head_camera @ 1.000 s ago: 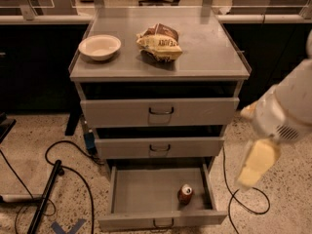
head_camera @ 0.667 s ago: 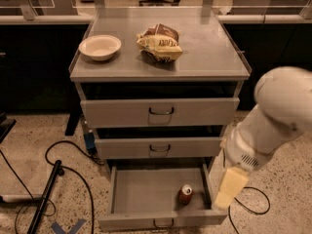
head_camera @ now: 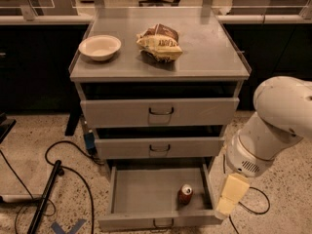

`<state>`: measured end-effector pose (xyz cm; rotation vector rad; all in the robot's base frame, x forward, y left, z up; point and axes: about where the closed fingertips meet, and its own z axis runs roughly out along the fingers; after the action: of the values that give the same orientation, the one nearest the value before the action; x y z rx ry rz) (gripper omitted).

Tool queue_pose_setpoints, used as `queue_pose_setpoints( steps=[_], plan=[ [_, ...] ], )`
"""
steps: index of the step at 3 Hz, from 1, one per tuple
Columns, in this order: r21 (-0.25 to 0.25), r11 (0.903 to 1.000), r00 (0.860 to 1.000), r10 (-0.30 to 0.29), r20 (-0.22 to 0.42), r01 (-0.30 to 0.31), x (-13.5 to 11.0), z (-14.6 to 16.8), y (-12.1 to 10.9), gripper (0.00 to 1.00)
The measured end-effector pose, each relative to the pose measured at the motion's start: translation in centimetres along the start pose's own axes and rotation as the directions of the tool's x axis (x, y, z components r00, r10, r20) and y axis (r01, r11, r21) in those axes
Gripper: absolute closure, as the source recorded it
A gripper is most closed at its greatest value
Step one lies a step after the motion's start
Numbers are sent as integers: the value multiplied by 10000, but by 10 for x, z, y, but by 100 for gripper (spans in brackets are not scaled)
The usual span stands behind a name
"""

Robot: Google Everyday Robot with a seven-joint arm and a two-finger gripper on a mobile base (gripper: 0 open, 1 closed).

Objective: Pick coke can from bottom drawer and place on counter

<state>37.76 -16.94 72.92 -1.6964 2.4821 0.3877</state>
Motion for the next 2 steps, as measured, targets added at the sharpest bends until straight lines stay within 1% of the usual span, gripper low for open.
queue_pose_setpoints(
  steps=[1, 2],
  plan=[
    [199, 9998, 10000, -38, -42, 39, 2, 2, -4, 0],
    [1256, 9914, 9969, -263, -741, 355, -7, 18, -8, 0]
  ],
)
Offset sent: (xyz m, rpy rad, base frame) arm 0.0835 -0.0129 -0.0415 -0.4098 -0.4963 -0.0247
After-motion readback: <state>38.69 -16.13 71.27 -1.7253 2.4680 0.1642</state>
